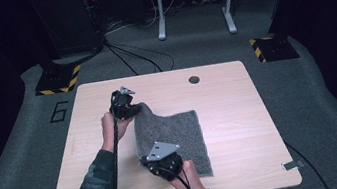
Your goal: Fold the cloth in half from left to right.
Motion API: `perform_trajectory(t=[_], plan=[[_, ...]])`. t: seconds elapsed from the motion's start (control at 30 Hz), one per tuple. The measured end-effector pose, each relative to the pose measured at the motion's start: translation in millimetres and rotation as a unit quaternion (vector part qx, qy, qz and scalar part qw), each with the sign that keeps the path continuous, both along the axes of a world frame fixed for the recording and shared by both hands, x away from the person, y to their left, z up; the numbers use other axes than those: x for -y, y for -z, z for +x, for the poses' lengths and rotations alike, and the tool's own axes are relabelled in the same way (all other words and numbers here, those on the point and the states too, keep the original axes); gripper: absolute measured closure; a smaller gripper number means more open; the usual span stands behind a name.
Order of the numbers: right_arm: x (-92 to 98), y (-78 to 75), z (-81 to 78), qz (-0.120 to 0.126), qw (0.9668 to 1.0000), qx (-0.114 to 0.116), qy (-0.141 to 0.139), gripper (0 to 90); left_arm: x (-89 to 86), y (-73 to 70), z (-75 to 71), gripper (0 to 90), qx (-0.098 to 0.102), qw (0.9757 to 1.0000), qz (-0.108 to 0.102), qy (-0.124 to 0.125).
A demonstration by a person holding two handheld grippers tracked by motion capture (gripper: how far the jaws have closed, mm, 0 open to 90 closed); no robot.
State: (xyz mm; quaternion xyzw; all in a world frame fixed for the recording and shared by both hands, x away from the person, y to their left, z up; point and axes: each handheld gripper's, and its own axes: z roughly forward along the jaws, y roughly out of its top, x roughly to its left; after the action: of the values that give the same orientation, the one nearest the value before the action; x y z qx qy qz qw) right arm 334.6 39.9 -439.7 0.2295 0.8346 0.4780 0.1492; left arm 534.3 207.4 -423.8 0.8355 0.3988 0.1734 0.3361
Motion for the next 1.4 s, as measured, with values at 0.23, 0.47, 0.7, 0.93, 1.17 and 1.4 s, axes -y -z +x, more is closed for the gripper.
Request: perform_trajectory(t=[0.23,0.47,0.7,0.93,1.17,1.4], plan=[[37.6,0.3,-1.5,0.000,0.9990,-0.003,0.046,87.3,28.5,-2.0,6.4,86.5,0.002,0.9998,-0.010,0.018],[57.3,8.5,-4.0,-0.006,0.9977,-0.012,0.067,87.1,55.1,-0.9,9.8,86.4,0.003,0.9993,-0.005,0.037],[66.0,21.2,-7.6,-0.023,0.9961,-0.018,0.083,87.1,79.0,11.0,14.1,86.3,-0.008,0.9985,-0.005,0.053],[80.4,29.8,-8.0,-0.033,0.9933,-0.030,0.106,87.0,101.8,28.9,21.1,86.1,-0.024,0.9980,-0.012,0.057],[94.6,35.7,-7.2,-0.043,0.9916,-0.029,0.119,86.8,117.0,37.0,24.0,85.8,-0.030,0.9976,-0.016,0.061],[105.7,38.4,-10.9,-0.055,0.9882,-0.035,0.139,83.7,126.9,40.7,24.0,61.1,-0.047,0.9953,-0.037,0.077]])
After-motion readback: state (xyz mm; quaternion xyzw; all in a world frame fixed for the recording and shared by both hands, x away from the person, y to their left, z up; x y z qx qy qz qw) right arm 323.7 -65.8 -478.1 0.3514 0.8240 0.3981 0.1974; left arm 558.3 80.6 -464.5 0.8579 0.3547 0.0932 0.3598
